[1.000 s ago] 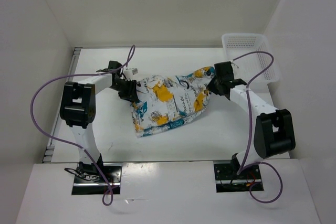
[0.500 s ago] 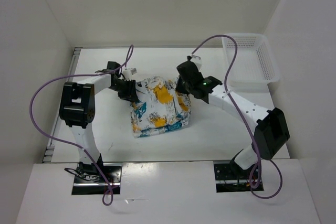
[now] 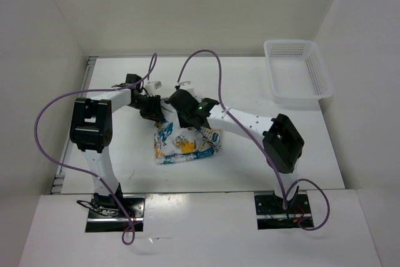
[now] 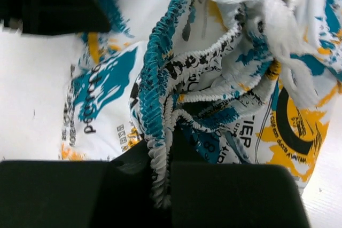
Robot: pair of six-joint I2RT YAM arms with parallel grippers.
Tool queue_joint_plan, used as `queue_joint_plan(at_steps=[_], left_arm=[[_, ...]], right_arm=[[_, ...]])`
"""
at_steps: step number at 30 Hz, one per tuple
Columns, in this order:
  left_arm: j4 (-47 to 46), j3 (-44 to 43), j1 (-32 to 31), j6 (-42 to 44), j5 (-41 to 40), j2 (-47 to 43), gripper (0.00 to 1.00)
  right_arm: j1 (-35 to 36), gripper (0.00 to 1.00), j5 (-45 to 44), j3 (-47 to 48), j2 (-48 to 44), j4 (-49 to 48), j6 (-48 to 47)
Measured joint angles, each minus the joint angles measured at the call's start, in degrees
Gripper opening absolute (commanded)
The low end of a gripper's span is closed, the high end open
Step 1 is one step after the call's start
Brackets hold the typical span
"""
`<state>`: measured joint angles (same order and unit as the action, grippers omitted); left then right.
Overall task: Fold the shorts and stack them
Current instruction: Fold the shorts
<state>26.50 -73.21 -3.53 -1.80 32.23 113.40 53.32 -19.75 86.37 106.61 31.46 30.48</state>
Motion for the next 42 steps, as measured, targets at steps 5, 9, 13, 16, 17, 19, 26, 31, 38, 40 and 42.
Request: queue_joint_plan(at_steps=[5,9,13,16,17,19,26,31,38,40,42], left_arm=[[-0.15,0.11,0.15,0.00,0.28,0.00,0.43],[-0.22,0.22,0.35,-0.02,0.70,0.02,0.43],[-0.26,0.24,0.42,0.00,0.76,0.02,0.43],[-0.28,0.24,0.63,-0.04,1.22,0.15,0.43],[-0.28,0.24,0.70,-0.04,1.29,0.17,0.43],[-0.31,0.24,0.79,-0.04,1.44,0.20,0.43],[-0.33,0.24,1.25,-0.11,2.25,0.44,0.43],[-0.26,0.24,1.51,-0.11,2.43,0.46,0.43],[-0.13,0.24,1.70,-0.11,2.45,0.46,0.43],[-0.11,0.24,1.73,-0.13,2.45,0.46,0.43],[-0.09,0.24,1.75,-0.11,2.45,0.46,0.43]], right_arm=[[4.02,0.33,-0.20,3.96,3.50,1.11,-3.43],[5.99,0.69,1.11,5.57,3.80,1.11,-6.82],[6.58,0.72,2.56,6.25,3.10,-0.15,-9.31],[6.12,0.38,3.30,5.05,0.68,-0.70,-9.57],[5.64,0.29,3.54,4.66,-0.37,-0.57,-9.07],[3.58,0.20,4.15,4.33,-2.19,-0.33,-7.34],[-5.31,0.69,5.25,9.94,3.91,4.13,-1.55],[-5.44,0.76,9.46,10.69,11.47,5.64,0.55],[-5.68,0.65,11.65,13.11,16.09,7.21,1.97],[-5.68,0.60,11.61,14.16,16.72,7.32,2.51],[-5.68,0.38,11.52,14.67,16.98,7.34,2.89]])
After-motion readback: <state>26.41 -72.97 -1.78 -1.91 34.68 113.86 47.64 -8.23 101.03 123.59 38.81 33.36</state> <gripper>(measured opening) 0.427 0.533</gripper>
